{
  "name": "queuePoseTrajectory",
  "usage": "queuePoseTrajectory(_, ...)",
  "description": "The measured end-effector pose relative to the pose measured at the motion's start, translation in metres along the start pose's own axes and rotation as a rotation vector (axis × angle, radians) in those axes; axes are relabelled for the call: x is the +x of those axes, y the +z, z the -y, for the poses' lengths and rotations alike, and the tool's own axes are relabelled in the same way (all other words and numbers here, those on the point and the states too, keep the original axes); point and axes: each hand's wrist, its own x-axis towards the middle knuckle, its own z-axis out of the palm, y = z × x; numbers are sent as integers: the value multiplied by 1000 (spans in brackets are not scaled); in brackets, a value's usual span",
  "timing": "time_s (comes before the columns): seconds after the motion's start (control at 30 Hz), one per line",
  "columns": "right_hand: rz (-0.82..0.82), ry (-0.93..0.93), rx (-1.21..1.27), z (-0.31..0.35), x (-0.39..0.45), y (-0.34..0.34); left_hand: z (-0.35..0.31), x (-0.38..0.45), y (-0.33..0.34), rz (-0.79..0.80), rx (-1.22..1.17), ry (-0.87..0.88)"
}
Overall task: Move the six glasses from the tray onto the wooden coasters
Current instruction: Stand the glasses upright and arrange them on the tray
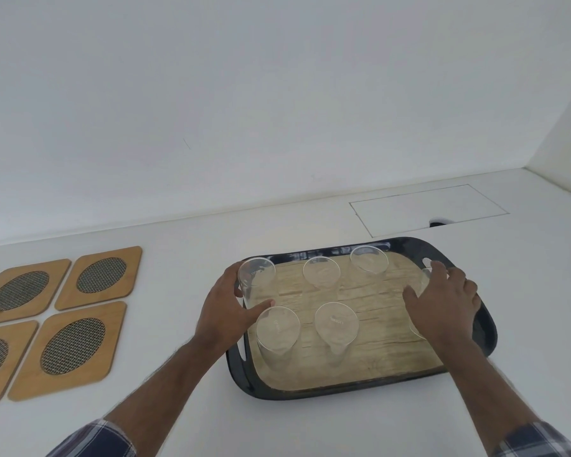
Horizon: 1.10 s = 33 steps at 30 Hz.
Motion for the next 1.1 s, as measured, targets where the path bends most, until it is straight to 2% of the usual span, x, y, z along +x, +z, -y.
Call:
queuePoseTrajectory(0.13,174,117,-27,-4,2,-2,1,0,0,0,2,-2)
queuePoseTrajectory(0.37,384,160,95,-10,3,-9,2,1,1,5,22,7)
queuePoseTrajectory(0.47,421,142,123,-10,0,-13,2,1,2,5,19,5)
queuePoseTrajectory(0.9,100,67,244,-23,-17,-37,3,1,1,12,20,4)
queuePoseTrajectory(1.1,86,36,304,-19,-22,-48,4,1,0,22,22,13)
